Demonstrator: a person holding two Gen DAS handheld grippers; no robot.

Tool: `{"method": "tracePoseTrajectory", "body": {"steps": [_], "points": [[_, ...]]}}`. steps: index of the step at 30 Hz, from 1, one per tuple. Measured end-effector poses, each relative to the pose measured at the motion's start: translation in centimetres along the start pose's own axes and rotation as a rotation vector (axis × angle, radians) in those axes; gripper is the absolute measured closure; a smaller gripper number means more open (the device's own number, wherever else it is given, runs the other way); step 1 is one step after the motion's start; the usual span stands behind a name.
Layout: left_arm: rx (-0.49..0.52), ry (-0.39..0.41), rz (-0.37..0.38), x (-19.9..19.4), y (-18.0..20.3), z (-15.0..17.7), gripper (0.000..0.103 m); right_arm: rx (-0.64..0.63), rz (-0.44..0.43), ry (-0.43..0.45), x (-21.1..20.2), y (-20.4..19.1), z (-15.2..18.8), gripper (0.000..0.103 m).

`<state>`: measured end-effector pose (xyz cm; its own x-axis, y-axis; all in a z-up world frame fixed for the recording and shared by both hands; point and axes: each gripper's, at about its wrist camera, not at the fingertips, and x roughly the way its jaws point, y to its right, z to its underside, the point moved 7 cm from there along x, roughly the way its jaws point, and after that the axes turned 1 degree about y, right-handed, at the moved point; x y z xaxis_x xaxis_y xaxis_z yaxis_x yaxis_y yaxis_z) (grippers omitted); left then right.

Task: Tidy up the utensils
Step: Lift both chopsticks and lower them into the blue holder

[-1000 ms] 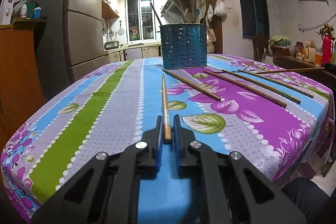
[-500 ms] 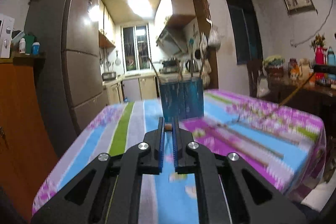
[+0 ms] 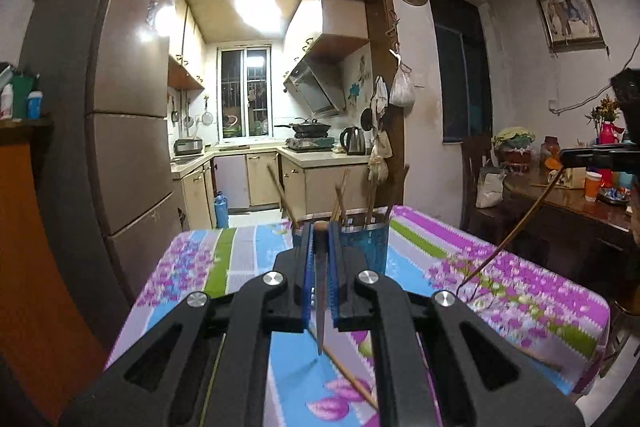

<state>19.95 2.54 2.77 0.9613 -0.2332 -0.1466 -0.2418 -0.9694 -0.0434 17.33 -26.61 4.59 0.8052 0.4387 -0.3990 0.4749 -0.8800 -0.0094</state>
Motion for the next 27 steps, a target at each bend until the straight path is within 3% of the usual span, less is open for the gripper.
{"method": "tracePoseTrajectory", "body": {"steps": [8,16,21,27], "points": [[0.05,0.046,-0.015,0.9,-0.5,-8.1,0.098,-0.037,-0.011,-0.08,1.9,0.0,-7.8,0.096],[0.042,0.085,-0.011,3.6,-1.3,-17.4,0.098,-0.085,0.056,-0.093,4.5,0.8,-16.0,0.096],[0.08,0.068,0.004,6.3,0.0,-19.6,0.098,-0.048,0.045,-0.101,6.9,1.7,-19.4,0.096],[0.104,0.022,0.018,9.8,0.7,-19.4,0.098,-0.011,-0.007,-0.137,9.8,1.4,-20.8,0.096]]}}
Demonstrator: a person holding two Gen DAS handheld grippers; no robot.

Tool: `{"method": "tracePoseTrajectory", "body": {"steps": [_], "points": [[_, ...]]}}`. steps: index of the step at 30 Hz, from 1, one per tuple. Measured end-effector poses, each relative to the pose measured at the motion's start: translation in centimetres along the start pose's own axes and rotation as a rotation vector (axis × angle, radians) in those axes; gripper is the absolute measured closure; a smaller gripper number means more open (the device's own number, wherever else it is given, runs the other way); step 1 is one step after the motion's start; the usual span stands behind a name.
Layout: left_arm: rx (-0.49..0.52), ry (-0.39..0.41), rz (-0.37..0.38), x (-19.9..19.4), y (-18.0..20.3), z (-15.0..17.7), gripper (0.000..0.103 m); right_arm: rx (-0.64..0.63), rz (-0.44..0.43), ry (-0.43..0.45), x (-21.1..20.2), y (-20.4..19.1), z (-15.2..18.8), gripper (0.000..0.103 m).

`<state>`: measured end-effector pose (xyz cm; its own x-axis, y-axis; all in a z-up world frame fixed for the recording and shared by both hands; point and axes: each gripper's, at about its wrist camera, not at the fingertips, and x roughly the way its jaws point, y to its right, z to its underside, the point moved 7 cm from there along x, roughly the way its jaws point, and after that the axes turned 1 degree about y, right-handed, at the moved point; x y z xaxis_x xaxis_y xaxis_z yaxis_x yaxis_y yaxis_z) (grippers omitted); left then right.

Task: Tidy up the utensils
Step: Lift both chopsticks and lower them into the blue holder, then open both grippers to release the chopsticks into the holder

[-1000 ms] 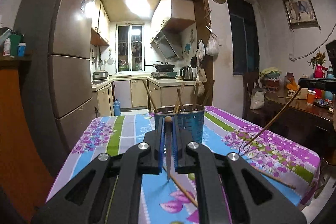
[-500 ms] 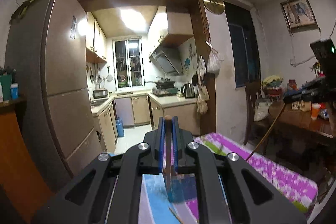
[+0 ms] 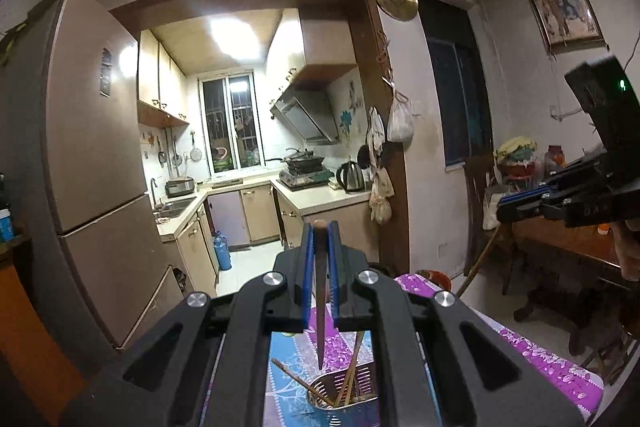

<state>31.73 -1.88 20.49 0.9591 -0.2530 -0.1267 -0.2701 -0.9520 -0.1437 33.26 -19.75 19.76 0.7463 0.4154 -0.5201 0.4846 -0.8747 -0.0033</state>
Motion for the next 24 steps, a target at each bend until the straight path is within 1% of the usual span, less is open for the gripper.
{"method": "tracePoseTrajectory", "body": {"steps": [5,9,14,18,24], "points": [[-0.014,-0.047,0.013,2.4,-0.8,1.0,0.098,-0.006,-0.037,-0.052,2.7,-1.5,0.0,0.096],[-0.024,-0.089,0.026,3.9,-1.1,2.6,0.098,-0.004,-0.059,-0.083,4.7,-2.4,0.3,0.096],[-0.038,-0.164,0.038,5.8,-1.6,5.3,0.098,0.002,-0.064,-0.119,7.1,-3.0,1.1,0.096],[-0.048,-0.212,0.046,7.1,-1.8,6.8,0.098,0.01,-0.063,-0.141,8.7,-3.1,1.7,0.096],[-0.083,-0.263,0.063,8.8,-2.3,8.6,0.098,0.032,-0.067,-0.171,10.6,-3.0,2.3,0.096]]}}
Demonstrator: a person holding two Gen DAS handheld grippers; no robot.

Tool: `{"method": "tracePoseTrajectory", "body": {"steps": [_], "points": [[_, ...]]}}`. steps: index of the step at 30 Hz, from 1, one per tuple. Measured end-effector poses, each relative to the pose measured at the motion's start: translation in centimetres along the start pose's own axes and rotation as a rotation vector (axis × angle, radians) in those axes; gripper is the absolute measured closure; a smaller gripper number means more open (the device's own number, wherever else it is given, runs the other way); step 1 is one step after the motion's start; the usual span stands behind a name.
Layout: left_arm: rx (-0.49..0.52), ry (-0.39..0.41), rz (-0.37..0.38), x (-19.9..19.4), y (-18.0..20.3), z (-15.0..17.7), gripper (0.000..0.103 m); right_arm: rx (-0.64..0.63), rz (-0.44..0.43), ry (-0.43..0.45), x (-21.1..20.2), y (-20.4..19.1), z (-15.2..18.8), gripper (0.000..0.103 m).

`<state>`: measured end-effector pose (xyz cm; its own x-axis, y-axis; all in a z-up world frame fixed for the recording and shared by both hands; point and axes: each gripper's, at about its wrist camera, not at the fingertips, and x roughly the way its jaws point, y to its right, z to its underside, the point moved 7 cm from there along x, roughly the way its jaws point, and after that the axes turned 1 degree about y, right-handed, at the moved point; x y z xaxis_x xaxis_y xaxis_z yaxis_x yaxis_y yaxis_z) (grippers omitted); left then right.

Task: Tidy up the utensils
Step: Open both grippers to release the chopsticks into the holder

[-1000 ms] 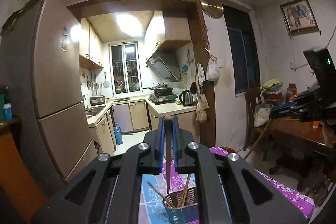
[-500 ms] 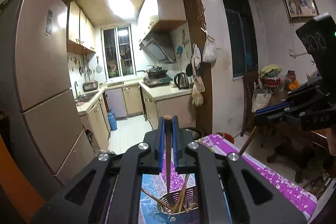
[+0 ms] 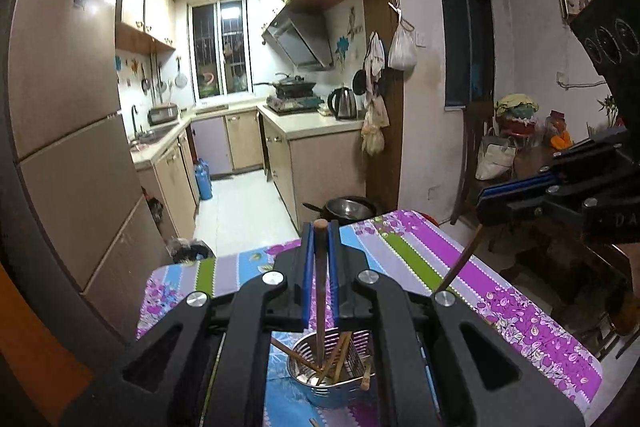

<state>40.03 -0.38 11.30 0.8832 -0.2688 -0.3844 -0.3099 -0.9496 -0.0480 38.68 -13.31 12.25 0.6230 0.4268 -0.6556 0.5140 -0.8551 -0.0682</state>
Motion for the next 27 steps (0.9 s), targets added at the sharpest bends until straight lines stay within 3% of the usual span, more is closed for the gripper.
{"method": "tracePoseTrajectory", "body": {"steps": [8,12,18,21,24,27], "points": [[-0.035,-0.027,-0.03,1.4,-1.2,0.7,0.095,0.035,0.005,-0.01,1.3,1.1,0.5,0.096],[-0.047,0.001,-0.051,0.6,-1.5,0.3,0.063,0.04,0.012,0.016,0.4,1.3,0.1,0.095],[-0.047,0.069,-0.088,-2.4,-1.2,-0.9,0.05,0.065,0.037,0.116,-3.5,2.3,-0.6,0.082],[-0.01,0.151,-0.089,-6.4,0.7,-0.8,0.038,0.066,0.028,0.204,-7.8,2.3,0.0,0.074],[0.019,0.216,-0.06,-11.0,3.5,2.0,0.03,0.013,0.034,0.322,-13.1,1.1,3.5,0.063],[0.046,0.24,-0.009,-14.5,6.8,7.8,0.024,-0.01,0.042,0.422,-16.8,-0.1,10.5,0.054]]}}
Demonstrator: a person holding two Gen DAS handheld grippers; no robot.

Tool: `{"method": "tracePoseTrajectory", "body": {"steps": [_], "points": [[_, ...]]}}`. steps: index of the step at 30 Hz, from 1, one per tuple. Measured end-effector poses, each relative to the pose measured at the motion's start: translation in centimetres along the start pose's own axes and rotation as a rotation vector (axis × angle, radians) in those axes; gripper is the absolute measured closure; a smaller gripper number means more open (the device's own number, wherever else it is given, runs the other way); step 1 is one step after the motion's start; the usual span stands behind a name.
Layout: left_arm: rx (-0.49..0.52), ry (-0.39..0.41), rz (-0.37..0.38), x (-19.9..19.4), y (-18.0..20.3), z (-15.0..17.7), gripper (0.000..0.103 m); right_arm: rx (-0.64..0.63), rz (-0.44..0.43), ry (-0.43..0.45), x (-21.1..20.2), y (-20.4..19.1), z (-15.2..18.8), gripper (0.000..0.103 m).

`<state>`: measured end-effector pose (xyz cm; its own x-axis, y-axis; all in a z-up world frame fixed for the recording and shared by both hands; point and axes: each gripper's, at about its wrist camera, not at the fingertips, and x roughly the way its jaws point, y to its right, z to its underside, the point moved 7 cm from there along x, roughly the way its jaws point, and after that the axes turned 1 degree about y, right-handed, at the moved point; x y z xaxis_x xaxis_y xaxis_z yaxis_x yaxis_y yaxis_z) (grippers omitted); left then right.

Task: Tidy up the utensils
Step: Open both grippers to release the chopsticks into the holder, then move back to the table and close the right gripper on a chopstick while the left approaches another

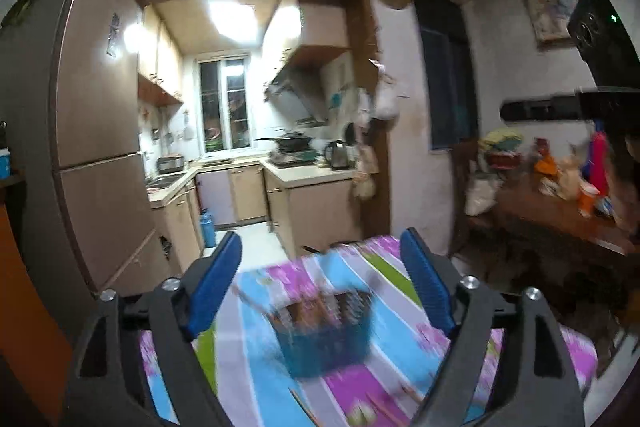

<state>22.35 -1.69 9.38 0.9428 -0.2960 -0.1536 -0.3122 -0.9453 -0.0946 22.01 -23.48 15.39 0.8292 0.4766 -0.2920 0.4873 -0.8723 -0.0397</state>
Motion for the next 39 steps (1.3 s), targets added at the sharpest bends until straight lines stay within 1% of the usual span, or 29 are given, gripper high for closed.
{"method": "tracePoseTrajectory", "body": {"steps": [1,2,3,4,5,6,7,8,9,10,11,13,15,18,20,21,23,25,28,31,36,39], "points": [[0.005,-0.014,0.024,-1.4,1.5,2.7,0.024,0.001,0.005,0.024,-1.8,-0.2,2.4,0.054],[0.007,-0.034,0.036,-2.0,2.4,4.6,0.024,0.005,0.002,0.033,-2.9,-0.4,4.4,0.054],[0.009,-0.066,0.048,-2.5,3.5,7.0,0.024,0.012,0.02,0.044,-4.5,-0.4,7.9,0.054],[0.02,-0.109,0.074,-3.1,5.0,10.2,0.024,0.02,0.038,0.046,-5.6,-0.5,11.0,0.054],[0.028,-0.141,0.082,-3.3,5.9,12.1,0.024,0.033,0.05,0.039,-6.5,-0.5,14.5,0.054],[0.02,-0.189,0.081,-3.4,6.6,14.5,0.024,0.048,0.062,0.025,-6.9,-0.5,16.9,0.054],[-0.009,-0.224,0.09,-3.4,6.7,16.0,0.024,0.082,0.072,0.003,-7.4,-0.4,20.1,0.054],[-0.049,-0.261,0.112,-3.5,7.0,17.8,0.024,0.106,0.073,-0.006,-7.9,-0.4,22.2,0.054],[-0.067,-0.286,0.111,-3.7,7.1,19.1,0.024,0.135,0.087,-0.022,-8.5,-0.4,25.1,0.054],[-0.081,-0.307,0.102,-3.9,7.3,20.3,0.024,0.152,0.104,-0.033,-9.0,-0.4,27.1,0.055],[-0.091,-0.313,0.11,-4.1,7.5,20.9,0.024,0.16,0.11,-0.041,-9.3,-0.6,28.9,0.057],[-0.097,-0.313,0.107,-4.7,8.3,21.7,0.024,0.158,0.125,-0.044,-9.6,-1.5,31.0,0.059],[-0.093,-0.291,0.123,-5.5,10.1,22.4,0.024,0.141,0.128,-0.04,-9.6,-2.5,32.5,0.06],[-0.04,-0.273,0.132,-5.9,12.9,24.2,0.024,0.137,0.103,-0.057,-8.8,-4.0,34.7,0.065],[-0.002,-0.271,0.112,-5.6,14.4,25.3,0.024,0.122,0.094,-0.077,-8.0,-4.6,36.0,0.069],[0.006,-0.27,0.101,-5.6,14.7,25.9,0.027,0.119,0.092,-0.083,-7.6,-4.9,36.5,0.072],[0.013,-0.261,0.077,-5.6,14.9,26.4,0.029,0.097,0.098,-0.087,-7.2,-5.5,37.4,0.073],[0.016,-0.25,0.052,-5.5,14.8,26.6,0.033,0.094,0.097,-0.087,-7.0,-5.8,37.9,0.074],[0.02,-0.249,0.042,-5.1,15.1,26.8,0.038,0.092,0.104,-0.089,-6.8,-5.9,38.4,0.075],[0.036,-0.249,0.045,-4.6,15.8,27.2,0.04,0.096,0.111,-0.087,-6.7,-5.4,38.8,0.077],[0.039,-0.224,0.028,-4.3,16.3,27.1,0.041,0.091,0.119,-0.078,-5.8,-5.4,38.5,0.08],[0.035,-0.214,0.015,-4.2,16.3,27.2,0.044,0.092,0.129,-0.084,-4.9,-5.3,38.5,0.086]]}}
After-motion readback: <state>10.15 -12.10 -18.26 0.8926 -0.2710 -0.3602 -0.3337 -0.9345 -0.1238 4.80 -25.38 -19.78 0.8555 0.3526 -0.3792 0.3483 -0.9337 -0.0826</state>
